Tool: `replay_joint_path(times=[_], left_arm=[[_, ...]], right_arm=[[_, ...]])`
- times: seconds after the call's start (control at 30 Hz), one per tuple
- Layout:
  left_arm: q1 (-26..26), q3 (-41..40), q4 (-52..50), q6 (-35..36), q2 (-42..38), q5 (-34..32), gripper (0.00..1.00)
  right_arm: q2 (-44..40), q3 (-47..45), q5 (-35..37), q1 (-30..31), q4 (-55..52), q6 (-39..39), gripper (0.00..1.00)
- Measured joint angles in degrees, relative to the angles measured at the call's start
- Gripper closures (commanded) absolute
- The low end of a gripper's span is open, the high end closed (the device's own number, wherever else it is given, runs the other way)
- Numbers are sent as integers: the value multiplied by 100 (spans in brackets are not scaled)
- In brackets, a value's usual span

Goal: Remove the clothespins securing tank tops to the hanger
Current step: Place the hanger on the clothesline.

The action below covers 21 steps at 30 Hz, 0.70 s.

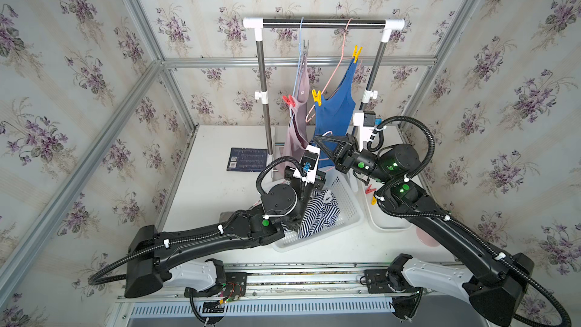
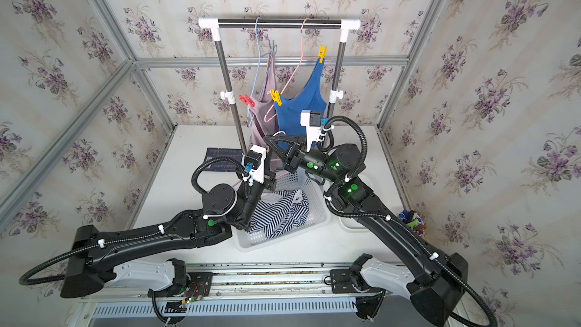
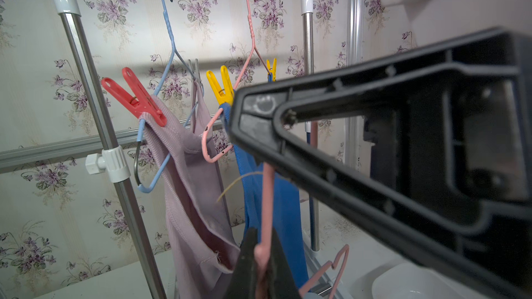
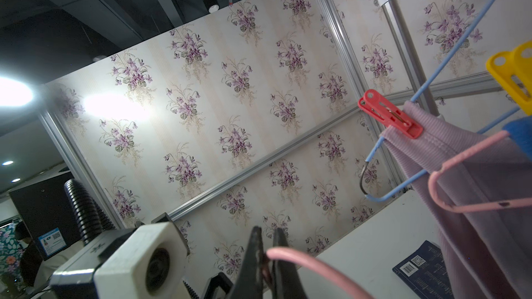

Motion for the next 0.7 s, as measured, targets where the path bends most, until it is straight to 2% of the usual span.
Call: replay_joint_path(times=[0.03,0.1,0.13,0.17,0.2,0.53,0.7], left_arm=[[0,-11,-31,0,-28,15,80],[-7,-44,-201,-9,-131,114,47],[-11,-61,-326,-61,-221,173,27],[-11,-70,-457,-81,-315,264,11],[-11,-87,-619,-103,-450,393,1],[144,-170,-2540,-188,-1663,1720,1],[990,87,-3849,-450,-2118,3023,1]], right_arm=[[4,0,-35,-9,2,4,100],[2,2,-20,-44,2,-26,100],[-4,0,11,-83,-9,-46,100],[-17,-9,31,-127,-28,-50,100],[-55,-48,59,-184,-63,-48,100],[-514,-358,-509,-1237,-505,-42,100],[-573,-374,-1104,-1438,-708,-197,100]])
